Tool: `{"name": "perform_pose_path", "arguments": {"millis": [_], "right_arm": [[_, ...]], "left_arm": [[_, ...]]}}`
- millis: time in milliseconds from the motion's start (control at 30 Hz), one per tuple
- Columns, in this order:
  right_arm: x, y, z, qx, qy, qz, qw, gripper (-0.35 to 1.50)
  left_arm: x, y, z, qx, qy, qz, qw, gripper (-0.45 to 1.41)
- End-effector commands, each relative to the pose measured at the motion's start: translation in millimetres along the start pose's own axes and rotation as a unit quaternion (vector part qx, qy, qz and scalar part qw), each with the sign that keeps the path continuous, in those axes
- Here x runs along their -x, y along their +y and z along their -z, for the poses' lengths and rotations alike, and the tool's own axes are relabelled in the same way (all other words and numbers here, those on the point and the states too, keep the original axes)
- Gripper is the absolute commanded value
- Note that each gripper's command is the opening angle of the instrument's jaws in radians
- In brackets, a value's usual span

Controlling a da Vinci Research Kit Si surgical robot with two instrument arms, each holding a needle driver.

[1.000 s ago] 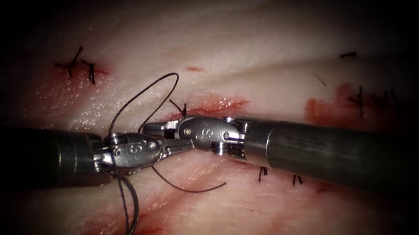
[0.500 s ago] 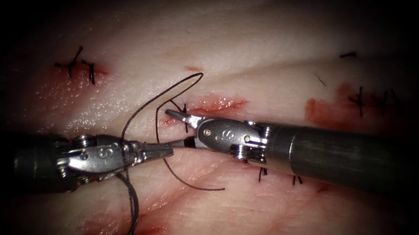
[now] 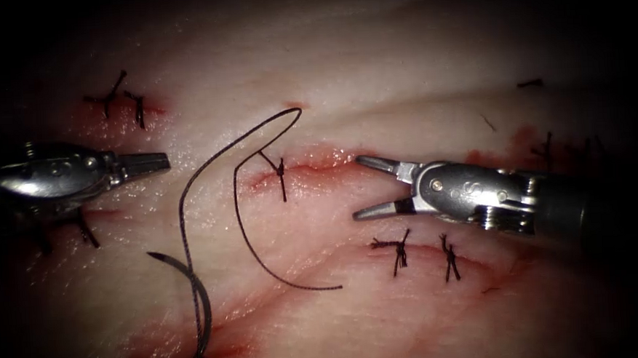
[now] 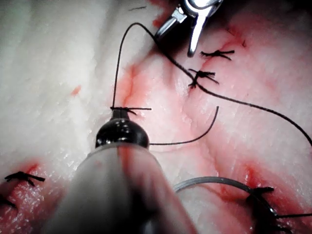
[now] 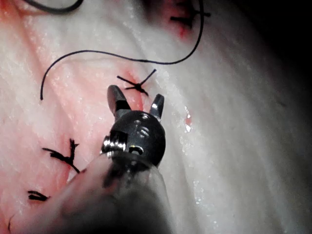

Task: Wound Closure
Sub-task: Cut the suture.

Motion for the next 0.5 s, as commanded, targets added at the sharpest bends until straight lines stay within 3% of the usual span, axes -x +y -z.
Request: {"name": "perform_pose_path", "arguments": {"millis": [33, 200, 300, 467, 500], "right_arm": [[-0.1, 1.3, 0.0, 0.022, -0.005, -0.002, 1.000, 1.16], [0.4, 2.3, 0.4, 0.070, -0.027, -0.020, 0.997, 1.11], [0.8, 2.5, 0.6, 0.067, -0.028, -0.025, 0.997, 1.11], [0.8, 2.6, 0.7, 0.065, -0.032, -0.026, 0.997, 1.09], [0.8, 2.6, 0.6, 0.062, -0.037, -0.028, 0.997, 1.04]], "left_arm": [[0.5, -0.9, -1.1, -0.006, -0.005, -0.003, 1.000, -0.45], [5.3, -4.8, -2.7, -0.032, -0.071, -0.001, 0.997, -0.43], [8.4, -6.4, -3.5, -0.037, -0.135, 0.010, 0.990, -0.03], [12.4, -7.6, -4.6, -0.011, -0.163, 0.038, 0.986, 0.29], [13.0, -7.8, -4.9, -0.007, -0.169, 0.041, 0.985, 0.46]]}}
